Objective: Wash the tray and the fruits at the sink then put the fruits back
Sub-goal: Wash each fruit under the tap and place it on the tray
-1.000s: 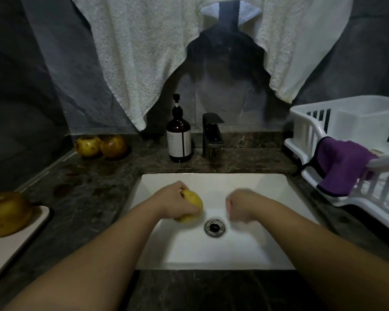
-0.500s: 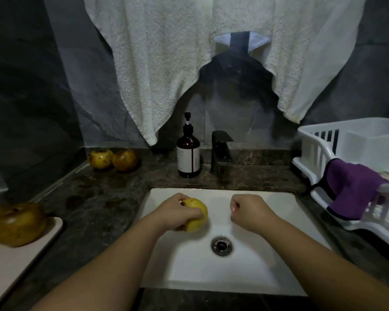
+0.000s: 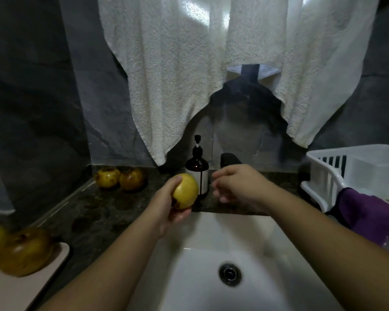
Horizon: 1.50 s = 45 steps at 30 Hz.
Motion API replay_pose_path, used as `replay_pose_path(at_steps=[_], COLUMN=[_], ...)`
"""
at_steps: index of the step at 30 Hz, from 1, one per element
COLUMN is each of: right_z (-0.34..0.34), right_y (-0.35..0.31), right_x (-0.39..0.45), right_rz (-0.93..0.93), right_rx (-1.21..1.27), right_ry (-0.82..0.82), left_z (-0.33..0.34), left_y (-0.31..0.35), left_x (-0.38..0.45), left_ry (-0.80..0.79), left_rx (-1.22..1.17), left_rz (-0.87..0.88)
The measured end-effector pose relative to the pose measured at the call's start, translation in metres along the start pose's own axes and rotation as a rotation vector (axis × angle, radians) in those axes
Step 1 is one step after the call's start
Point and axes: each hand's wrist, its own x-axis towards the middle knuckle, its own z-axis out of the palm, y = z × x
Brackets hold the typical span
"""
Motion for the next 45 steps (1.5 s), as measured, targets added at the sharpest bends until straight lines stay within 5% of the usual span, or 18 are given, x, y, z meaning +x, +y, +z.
replay_pose_path(at_steps=[12, 45], right_z=[0.025, 0.043], right_y=[-0.058, -0.069], right_x=[0.101, 0.121], right_rz=[0.296, 0.24], right_rx=[0.675, 0.702], right_ry=[-0.011, 0.142], left_z=[-0.019, -0.009], left_y=[-0.014, -0.009], left_x=[0.02, 0.005], left_ry=[0.004, -0.063], left_rx=[-0.219, -0.278], left_rz=[-0.072, -0.142])
